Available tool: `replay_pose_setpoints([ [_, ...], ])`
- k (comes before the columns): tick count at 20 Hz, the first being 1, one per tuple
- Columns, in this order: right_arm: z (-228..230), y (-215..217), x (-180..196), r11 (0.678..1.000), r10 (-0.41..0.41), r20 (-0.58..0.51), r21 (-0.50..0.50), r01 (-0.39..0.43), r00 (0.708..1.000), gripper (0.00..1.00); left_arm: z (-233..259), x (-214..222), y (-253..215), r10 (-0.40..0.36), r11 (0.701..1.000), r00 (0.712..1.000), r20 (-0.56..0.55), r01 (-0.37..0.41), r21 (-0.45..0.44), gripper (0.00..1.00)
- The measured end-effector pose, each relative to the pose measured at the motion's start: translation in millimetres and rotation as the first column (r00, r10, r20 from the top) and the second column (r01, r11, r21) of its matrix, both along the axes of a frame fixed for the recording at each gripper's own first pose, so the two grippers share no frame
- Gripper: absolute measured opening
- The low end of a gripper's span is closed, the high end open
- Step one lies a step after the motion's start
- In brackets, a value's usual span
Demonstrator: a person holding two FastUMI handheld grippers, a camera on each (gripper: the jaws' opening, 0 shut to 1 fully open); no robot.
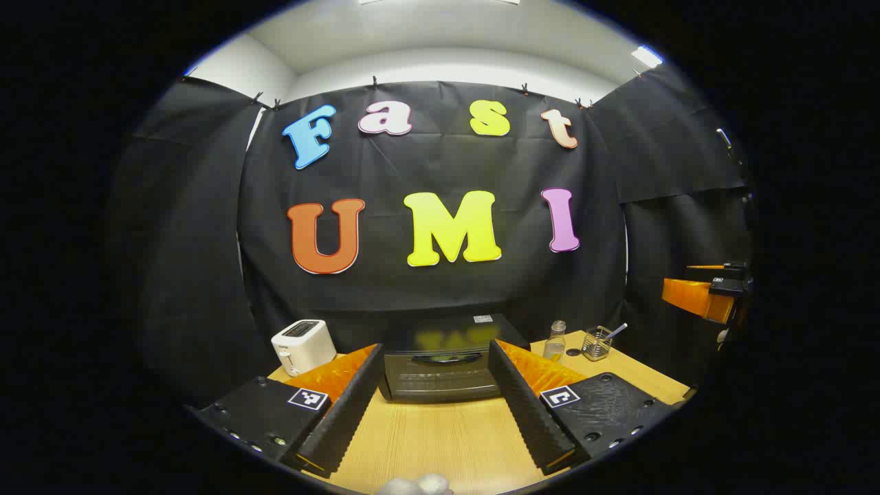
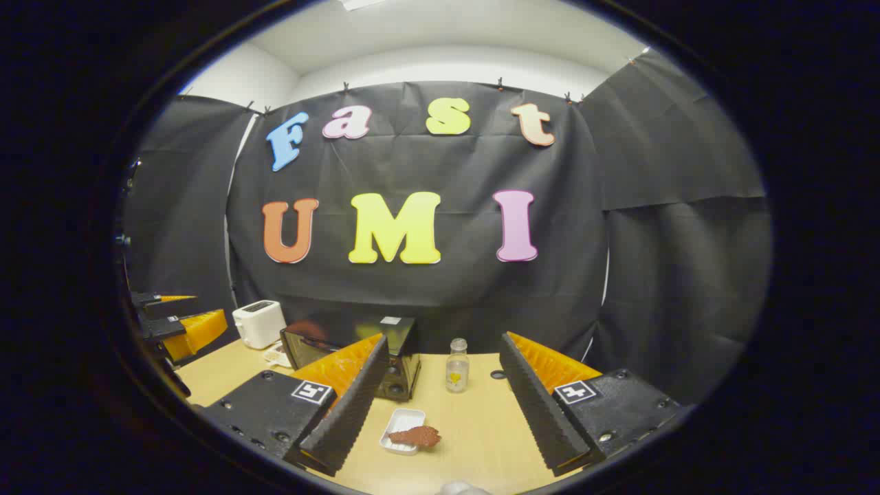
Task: Open the electric oven with the left hand, put the food in, and close the electric oven.
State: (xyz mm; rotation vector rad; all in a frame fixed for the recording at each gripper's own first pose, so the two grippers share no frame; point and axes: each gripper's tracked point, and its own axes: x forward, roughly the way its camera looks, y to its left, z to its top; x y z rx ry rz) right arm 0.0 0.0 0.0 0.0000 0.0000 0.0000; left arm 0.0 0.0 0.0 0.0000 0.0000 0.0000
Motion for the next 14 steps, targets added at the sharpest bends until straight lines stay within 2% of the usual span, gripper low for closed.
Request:
replay_pose_setpoints([
  [14, -8, -12, 5, 0.999, -0.047, -0.029, -0.005, 0.046, 0.998, 1.00, -8, 30, -1, -0.010, 1.000, 1.000, -0.011, 0.010, -0.020, 0.96],
])
